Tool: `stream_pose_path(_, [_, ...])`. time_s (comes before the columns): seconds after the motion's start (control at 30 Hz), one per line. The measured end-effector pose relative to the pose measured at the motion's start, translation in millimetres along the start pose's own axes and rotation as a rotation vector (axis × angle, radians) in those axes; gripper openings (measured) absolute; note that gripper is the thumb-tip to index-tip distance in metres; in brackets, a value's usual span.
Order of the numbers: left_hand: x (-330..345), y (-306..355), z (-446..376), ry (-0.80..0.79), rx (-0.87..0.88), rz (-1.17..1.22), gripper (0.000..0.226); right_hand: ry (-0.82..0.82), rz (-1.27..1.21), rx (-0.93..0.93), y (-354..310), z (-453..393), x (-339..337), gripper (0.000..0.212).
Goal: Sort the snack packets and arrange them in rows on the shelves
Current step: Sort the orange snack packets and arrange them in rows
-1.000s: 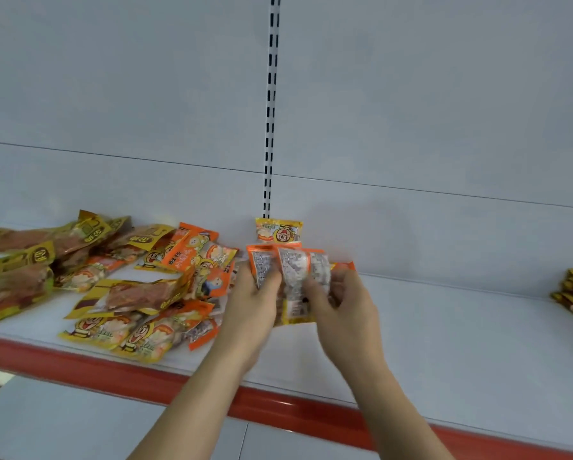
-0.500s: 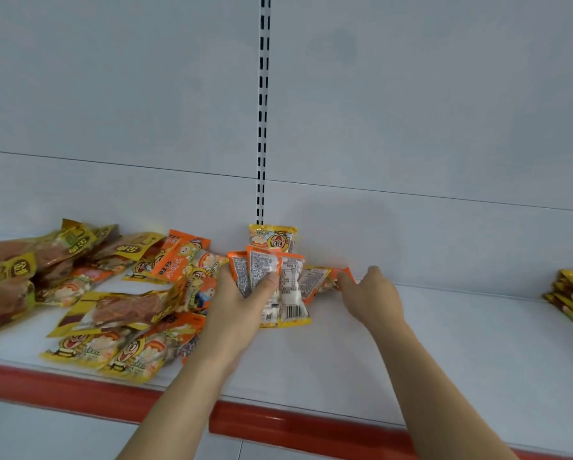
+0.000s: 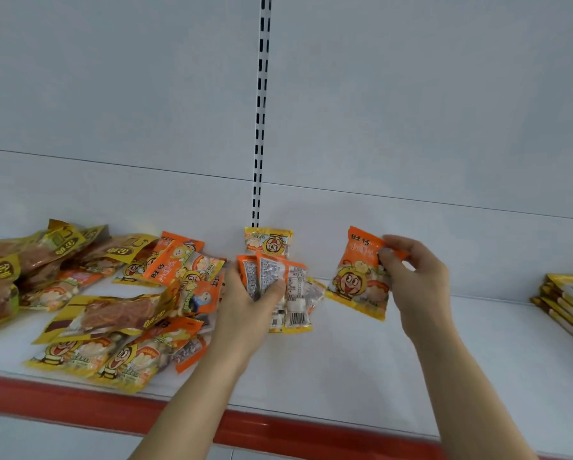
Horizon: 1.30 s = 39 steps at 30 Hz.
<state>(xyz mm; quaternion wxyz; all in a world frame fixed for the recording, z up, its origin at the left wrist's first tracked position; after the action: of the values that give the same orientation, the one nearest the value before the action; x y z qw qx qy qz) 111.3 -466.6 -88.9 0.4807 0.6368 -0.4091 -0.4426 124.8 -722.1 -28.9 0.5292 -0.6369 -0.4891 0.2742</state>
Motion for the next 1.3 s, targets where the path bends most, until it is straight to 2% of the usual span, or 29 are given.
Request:
stream_pose_path(0.1, [13,10,5,-0.05,0.027,0.012,0.044,-0.089,0.0,-0.026,-5,21,21,0.02])
stream_pose_path(0.2, [28,14,13,-0.099,-0.02,0.177,0.046,-0.122,0.224,-0.141,9,42,45,0.023])
stream_pose_path(0.33, [27,10,18,-0.155,-0.063,0.275,0.076,-0.117,0.289,-0.289,17,63,65,0.027])
stream_pose_path(0.4, [19,7,19,-0.156,-0.066,0.225,0.076,-0.155,0.23,-0.224,23,66,75,0.027])
stream_pose_path(0.5, [-3,2,15,-0.09,-0.058,0.184,0.058,-0.115,0.117,-0.042,34,50,78,0.019])
stream_pose_path(0.57, [-18,2,11,-0.047,-0.057,0.198,0.052,-0.13,0.372,0.025,48,31,76,0.027])
stream_pose_path(0.63, [-31,1,9,-0.016,-0.052,0.21,0.05,-0.249,0.772,0.133,70,22,81,0.046])
stream_pose_path(0.7, [-39,-1,9,0.007,-0.055,0.224,0.047,-0.353,1.02,0.179,83,24,90,0.061])
stream_pose_path(0.8, [-42,-5,12,-0.002,-0.058,0.23,0.045,-0.405,1.216,0.079,87,30,104,0.053])
stream_pose_path(0.9, [-41,-5,12,-0.028,-0.069,0.214,0.049,-0.364,1.187,0.036,92,25,104,0.031])
stream_pose_path(0.97, [-39,-6,11,-0.053,-0.081,0.198,0.055,-0.367,1.175,0.004,92,22,99,0.026])
stream_pose_path(1.07, [-31,-7,12,-0.076,-0.083,0.211,0.052,-0.366,1.219,-0.042,86,22,85,0.024])
stream_pose_path(1.17, [-21,-8,15,-0.108,-0.073,0.223,0.049,-0.362,1.178,-0.04,85,21,77,0.024])
stream_pose_path(1.3, [-16,-9,18,-0.118,-0.053,0.211,0.059,-0.311,1.136,0.1,87,20,78,0.047])
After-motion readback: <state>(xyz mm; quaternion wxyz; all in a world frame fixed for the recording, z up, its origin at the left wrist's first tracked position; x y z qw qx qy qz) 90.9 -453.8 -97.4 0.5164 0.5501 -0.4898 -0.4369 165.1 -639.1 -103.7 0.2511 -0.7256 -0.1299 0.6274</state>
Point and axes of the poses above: each hand's wrist, its own z-axis away from the middle knuckle, its own x-axis out of the palm, y = z × x, the point moved 6 cm from there along -z, towards the middle knuckle, and after that the axes turned 8 degrees about -z, right-handed, at the moved point
